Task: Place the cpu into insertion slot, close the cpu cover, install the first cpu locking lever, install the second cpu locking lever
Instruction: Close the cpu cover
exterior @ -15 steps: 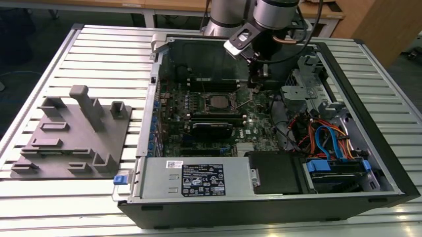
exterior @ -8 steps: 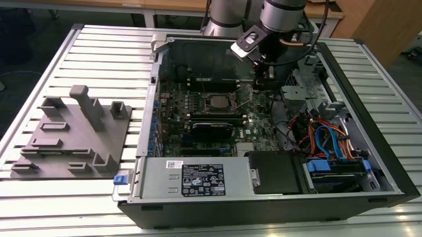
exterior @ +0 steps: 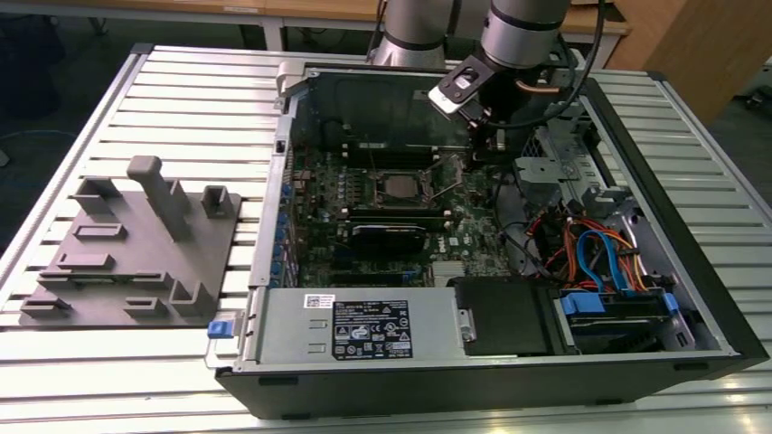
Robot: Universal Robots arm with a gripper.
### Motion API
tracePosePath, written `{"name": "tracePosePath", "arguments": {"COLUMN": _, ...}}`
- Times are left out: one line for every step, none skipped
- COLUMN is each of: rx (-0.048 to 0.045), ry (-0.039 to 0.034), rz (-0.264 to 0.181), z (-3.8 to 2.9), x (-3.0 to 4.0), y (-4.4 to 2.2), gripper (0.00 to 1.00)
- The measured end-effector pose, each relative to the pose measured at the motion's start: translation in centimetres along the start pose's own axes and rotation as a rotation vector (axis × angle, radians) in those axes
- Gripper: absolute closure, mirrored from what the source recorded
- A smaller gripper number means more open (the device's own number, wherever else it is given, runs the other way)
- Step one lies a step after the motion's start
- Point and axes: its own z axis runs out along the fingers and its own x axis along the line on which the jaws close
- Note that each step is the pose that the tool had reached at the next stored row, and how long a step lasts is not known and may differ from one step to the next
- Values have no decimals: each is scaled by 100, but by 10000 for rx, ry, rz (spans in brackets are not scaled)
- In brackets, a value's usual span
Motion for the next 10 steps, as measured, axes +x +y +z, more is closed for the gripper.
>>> {"name": "tracePosePath", "arguments": {"rx": -1, "ry": 4, "rz": 0, "z": 18, "x": 0, "y": 0, "gripper": 90}}
{"name": "tracePosePath", "arguments": {"rx": 0, "ry": 14, "rz": 0, "z": 33, "x": 0, "y": 0, "gripper": 90}}
{"name": "tracePosePath", "arguments": {"rx": 0, "ry": 31, "rz": -1, "z": 40, "x": 0, "y": -2, "gripper": 90}}
{"name": "tracePosePath", "arguments": {"rx": 0, "ry": 46, "rz": -1, "z": 41, "x": 0, "y": -7, "gripper": 90}}
{"name": "tracePosePath", "arguments": {"rx": 0, "ry": 65, "rz": -2, "z": 42, "x": 0, "y": -19, "gripper": 90}}
{"name": "tracePosePath", "arguments": {"rx": 1, "ry": 87, "rz": -1, "z": 41, "x": 1, "y": -38, "gripper": 90}}
{"name": "tracePosePath", "arguments": {"rx": 0, "ry": 115, "rz": -1, "z": 42, "x": 1, "y": -57, "gripper": 90}}
{"name": "tracePosePath", "arguments": {"rx": -1, "ry": 136, "rz": 0, "z": 42, "x": 0, "y": -65, "gripper": 90}}
{"name": "tracePosePath", "arguments": {"rx": -1, "ry": 141, "rz": 0, "z": 42, "x": 1, "y": -66, "gripper": 90}}
{"name": "tracePosePath", "arguments": {"rx": -1, "ry": 142, "rz": -1, "z": 42, "x": 1, "y": -66, "gripper": 90}}
